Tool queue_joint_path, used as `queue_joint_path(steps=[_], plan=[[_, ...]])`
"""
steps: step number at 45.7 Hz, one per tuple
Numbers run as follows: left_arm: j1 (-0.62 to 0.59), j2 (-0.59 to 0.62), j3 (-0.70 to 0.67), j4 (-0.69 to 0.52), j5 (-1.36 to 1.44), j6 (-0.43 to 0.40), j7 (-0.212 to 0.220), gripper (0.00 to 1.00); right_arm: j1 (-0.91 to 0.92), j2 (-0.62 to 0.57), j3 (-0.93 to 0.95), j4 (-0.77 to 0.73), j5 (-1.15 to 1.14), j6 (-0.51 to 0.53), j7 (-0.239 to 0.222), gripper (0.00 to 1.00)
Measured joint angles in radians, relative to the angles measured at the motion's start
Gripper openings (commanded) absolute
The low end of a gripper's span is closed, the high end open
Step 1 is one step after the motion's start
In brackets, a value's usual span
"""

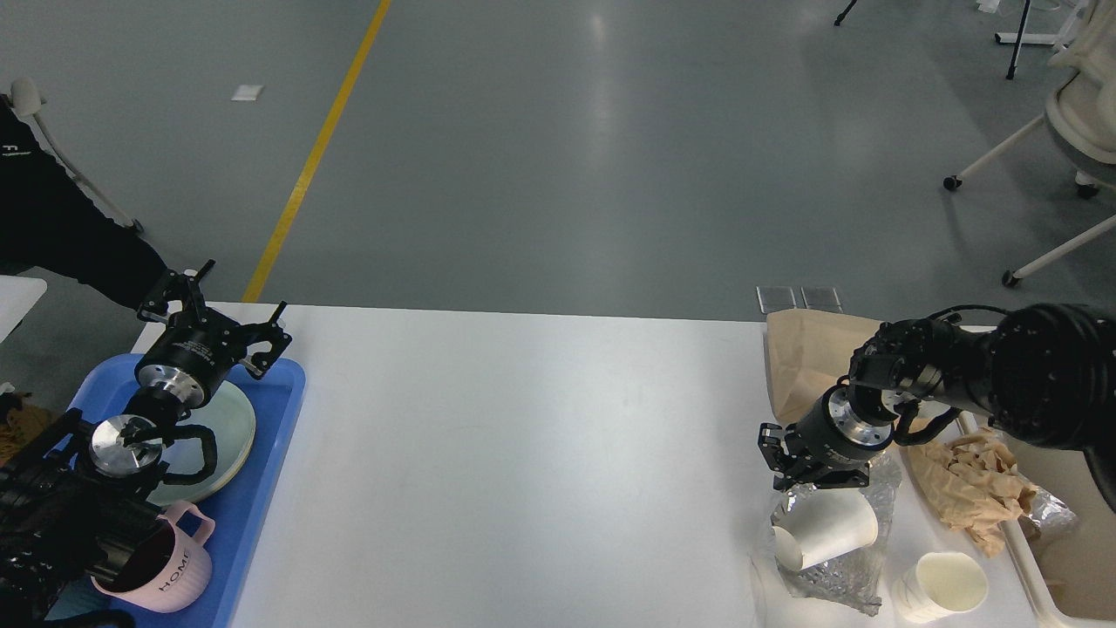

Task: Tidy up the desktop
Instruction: 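Close the right gripper on the clear plastic bag with the cup, then lift the plastic bag and cup and carry them toward the white bin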

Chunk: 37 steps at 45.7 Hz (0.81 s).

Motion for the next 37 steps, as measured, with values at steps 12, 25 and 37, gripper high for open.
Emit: queue_joint_path(steps=[12, 25, 37], plan=[[0.0, 0.0, 0.0, 0.0, 0.0, 0.0, 0.0, 0.97, 0.105, 0.001, -0.002, 0.06, -0.002, 0.028, -0.027, 0.0], [0.0, 0.0, 0.0, 0.0, 0.0, 0.0, 0.0, 0.97, 0.211, 0.0, -0.019, 0.117, -0.005, 0.052, -0.049, 0.0], [0.0, 0.0, 0.0, 0.0, 0.0, 0.0, 0.0, 0.97, 0.273, -0.006, -0.028, 0.179, -0.005, 0.053, -0.077, 0.0]])
